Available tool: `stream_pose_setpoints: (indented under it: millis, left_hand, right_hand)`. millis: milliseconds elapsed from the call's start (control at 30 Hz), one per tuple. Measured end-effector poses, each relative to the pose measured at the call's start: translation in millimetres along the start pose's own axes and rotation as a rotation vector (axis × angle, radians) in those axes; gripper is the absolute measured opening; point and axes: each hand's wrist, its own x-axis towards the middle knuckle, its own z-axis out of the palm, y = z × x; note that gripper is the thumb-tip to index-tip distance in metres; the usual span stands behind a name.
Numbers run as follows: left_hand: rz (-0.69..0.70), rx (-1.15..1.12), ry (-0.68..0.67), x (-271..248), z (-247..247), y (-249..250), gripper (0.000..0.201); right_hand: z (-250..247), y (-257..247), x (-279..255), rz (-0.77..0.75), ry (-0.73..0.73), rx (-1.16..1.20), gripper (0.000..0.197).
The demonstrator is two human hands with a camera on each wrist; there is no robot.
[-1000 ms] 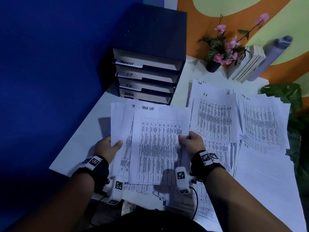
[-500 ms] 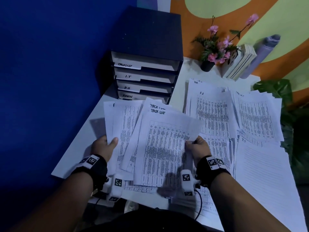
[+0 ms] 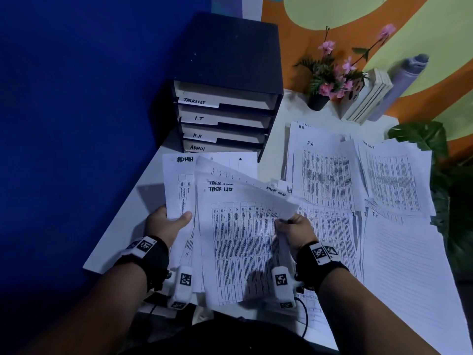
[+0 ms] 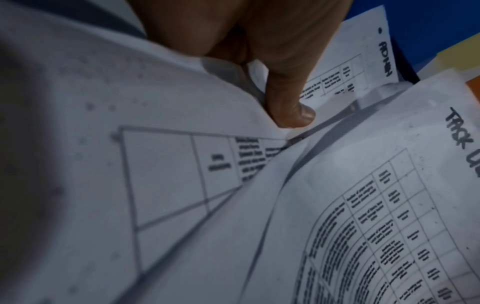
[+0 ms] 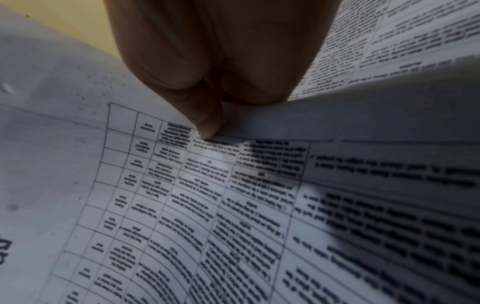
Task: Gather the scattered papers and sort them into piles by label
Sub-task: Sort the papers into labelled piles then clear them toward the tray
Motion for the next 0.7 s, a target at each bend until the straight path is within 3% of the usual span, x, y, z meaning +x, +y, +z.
stream_pose_setpoints:
  millis: [367,500,567,700]
  left_hand:
    - [0.029,-0.029,0.009,-3.4,7.8,1.2,0.010]
    - [0.050,0.033,0.009,-7.6,17.0,11.2,0.026]
    - [0.069,0.066,-0.027,-12.0,22.7,18.7,0.028]
    - [0.115,0.062,-0.121,-22.7,41.8,34.5,0.027]
  right_hand:
    - [-0.8,-7.5,-11.5,-0.062,-0.016,-0.030,0.026]
    - [-10.6,-19.3,-4.2,-0.116,0.099,-0.022,0.013]
    - [-20.2,-26.8,0.2,-0.171,0.141,-0.169,0.004]
    - [-32.9,-50.5,-1.4,-0.304,0.234,-0.383,0.024]
